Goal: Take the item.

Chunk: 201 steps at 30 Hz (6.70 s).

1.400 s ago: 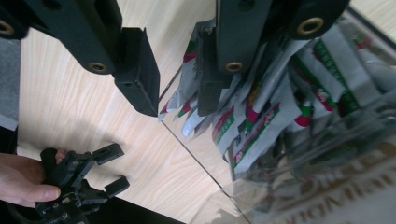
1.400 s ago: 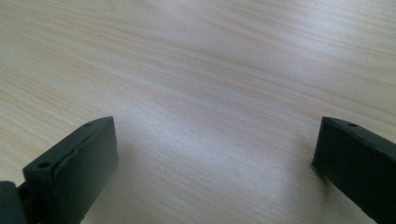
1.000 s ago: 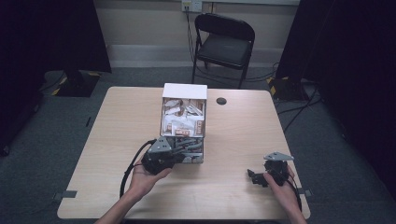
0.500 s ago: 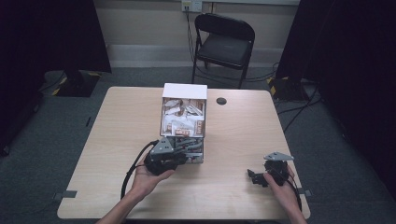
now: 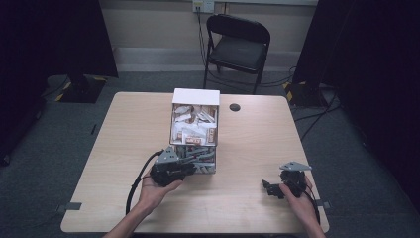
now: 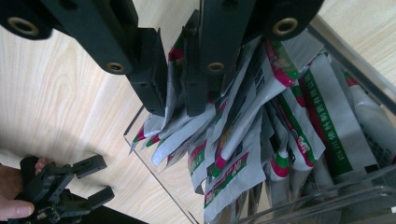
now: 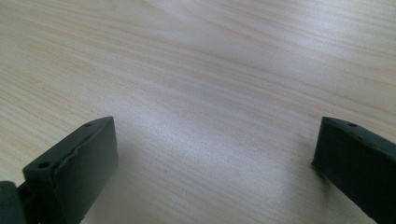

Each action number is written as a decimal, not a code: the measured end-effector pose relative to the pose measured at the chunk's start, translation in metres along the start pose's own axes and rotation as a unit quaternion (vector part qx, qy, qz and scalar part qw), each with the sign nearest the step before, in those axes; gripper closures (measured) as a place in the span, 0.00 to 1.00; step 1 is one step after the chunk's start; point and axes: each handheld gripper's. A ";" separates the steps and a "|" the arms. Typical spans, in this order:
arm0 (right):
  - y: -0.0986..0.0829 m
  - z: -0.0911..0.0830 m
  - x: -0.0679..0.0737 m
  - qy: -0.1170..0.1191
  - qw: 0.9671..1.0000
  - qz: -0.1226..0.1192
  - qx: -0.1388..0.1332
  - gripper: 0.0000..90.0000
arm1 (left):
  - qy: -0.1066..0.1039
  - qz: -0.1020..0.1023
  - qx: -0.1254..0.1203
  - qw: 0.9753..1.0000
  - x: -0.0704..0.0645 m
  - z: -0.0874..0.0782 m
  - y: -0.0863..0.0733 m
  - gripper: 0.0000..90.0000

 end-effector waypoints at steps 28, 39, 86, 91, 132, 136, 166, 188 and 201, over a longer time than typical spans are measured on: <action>0.000 0.000 0.000 0.000 1.000 0.000 0.000 0.00 | -0.009 -0.014 -0.018 1.000 0.002 -0.004 0.000 1.00; 0.000 0.000 0.000 0.000 1.000 0.000 0.000 0.00 | -0.015 -0.023 -0.023 0.999 0.003 -0.009 0.001 1.00; 0.000 0.000 0.000 0.000 1.000 0.000 0.000 0.00 | -0.043 -0.013 -0.055 0.997 -0.012 -0.043 0.017 1.00; 0.000 0.000 0.000 0.000 1.000 0.000 0.000 0.00 | -0.043 -0.009 -0.049 0.998 -0.013 -0.047 0.017 1.00; 0.000 0.000 0.000 0.002 1.000 -0.002 0.000 0.00 | -0.002 -0.034 -0.077 0.996 0.021 -0.114 0.001 1.00; 0.000 0.000 0.000 0.001 1.000 -0.002 0.000 0.00 | 0.012 -0.038 -0.078 0.996 0.026 -0.120 0.001 1.00; 0.000 0.000 0.000 0.001 1.000 -0.001 0.001 0.00 | 0.084 -0.075 -0.036 0.993 0.082 -0.109 -0.014 1.00; 0.000 0.000 0.000 0.001 1.000 -0.001 0.001 0.00 | 0.101 -0.094 0.023 0.990 0.104 -0.059 -0.022 1.00; 0.000 0.000 0.000 0.001 1.000 -0.001 0.001 0.00 | 0.133 -0.094 0.036 0.986 0.121 -0.049 -0.020 1.00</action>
Point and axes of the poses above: each handheld gripper's, and its own axes: z roughly forward along the jaws, y roughly out of its top, x roughly to its left, and after that the axes turned 11 degrees about -z, right-handed
